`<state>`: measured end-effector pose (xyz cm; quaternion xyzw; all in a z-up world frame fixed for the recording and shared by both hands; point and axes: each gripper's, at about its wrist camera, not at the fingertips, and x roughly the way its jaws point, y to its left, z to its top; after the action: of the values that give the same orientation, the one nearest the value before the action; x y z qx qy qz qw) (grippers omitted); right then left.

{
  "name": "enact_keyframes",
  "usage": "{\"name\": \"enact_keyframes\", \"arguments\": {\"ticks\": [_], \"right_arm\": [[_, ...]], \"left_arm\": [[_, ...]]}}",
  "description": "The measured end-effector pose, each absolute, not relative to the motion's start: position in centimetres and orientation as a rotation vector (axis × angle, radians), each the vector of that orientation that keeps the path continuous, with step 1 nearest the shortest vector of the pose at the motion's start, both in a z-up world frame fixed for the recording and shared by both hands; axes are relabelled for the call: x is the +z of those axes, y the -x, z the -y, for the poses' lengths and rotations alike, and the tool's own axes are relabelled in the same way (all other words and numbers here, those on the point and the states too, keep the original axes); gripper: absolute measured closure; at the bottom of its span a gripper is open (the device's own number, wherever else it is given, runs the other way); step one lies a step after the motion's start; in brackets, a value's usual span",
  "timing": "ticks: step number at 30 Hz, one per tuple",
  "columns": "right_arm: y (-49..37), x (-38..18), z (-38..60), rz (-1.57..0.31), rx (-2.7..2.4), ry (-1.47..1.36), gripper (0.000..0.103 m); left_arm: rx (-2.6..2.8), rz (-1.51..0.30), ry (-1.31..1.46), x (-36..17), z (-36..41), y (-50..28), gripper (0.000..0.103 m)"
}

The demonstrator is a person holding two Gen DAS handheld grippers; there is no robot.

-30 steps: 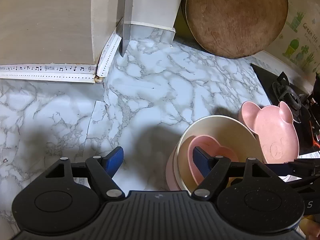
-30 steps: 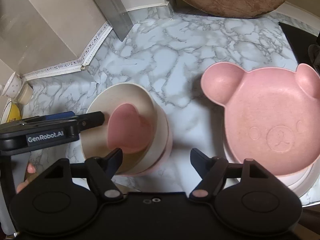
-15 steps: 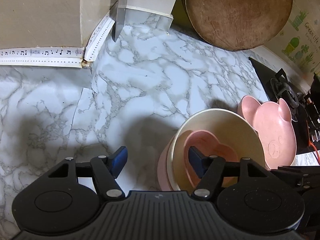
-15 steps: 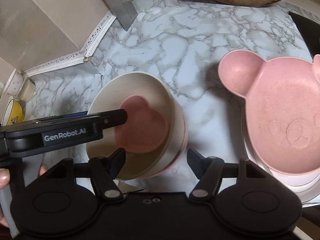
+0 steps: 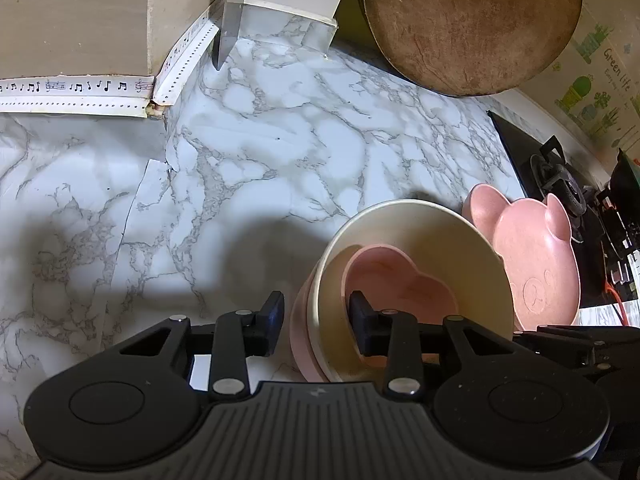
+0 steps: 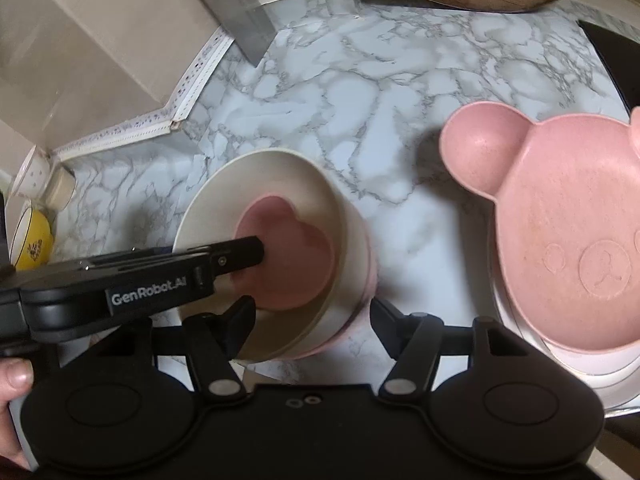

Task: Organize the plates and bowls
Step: 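Close both grippers on the rim of the nested bowls, then lift the nested bowls with both grippers and carry them over the bear plate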

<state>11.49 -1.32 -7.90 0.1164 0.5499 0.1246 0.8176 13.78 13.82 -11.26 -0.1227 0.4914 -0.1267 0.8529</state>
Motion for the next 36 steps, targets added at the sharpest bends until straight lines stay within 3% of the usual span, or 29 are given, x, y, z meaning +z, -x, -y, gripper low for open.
{"name": "enact_keyframes", "arguments": {"ticks": [7,12,17,36], "right_arm": [[-11.4,-7.4,2.1,-1.139,0.234,-0.286,0.039],[-11.8,-8.0,2.2,-1.147,0.219,-0.274,0.055],[-11.6,-7.9,2.1,-1.137,0.220,-0.273,0.065],[-11.7,-6.7,3.0,-1.096,0.208,-0.264,0.075]], "left_arm": [[-0.250,-1.023,0.281,-11.0,-14.3,-13.9,0.069],[-0.241,-1.025,0.287,-11.1,-14.4,-13.9,0.070],[-0.252,-1.024,0.295,-11.2,-14.1,-13.7,0.079],[-0.173,-1.008,0.307,-9.7,-13.1,-12.4,0.080]]}}
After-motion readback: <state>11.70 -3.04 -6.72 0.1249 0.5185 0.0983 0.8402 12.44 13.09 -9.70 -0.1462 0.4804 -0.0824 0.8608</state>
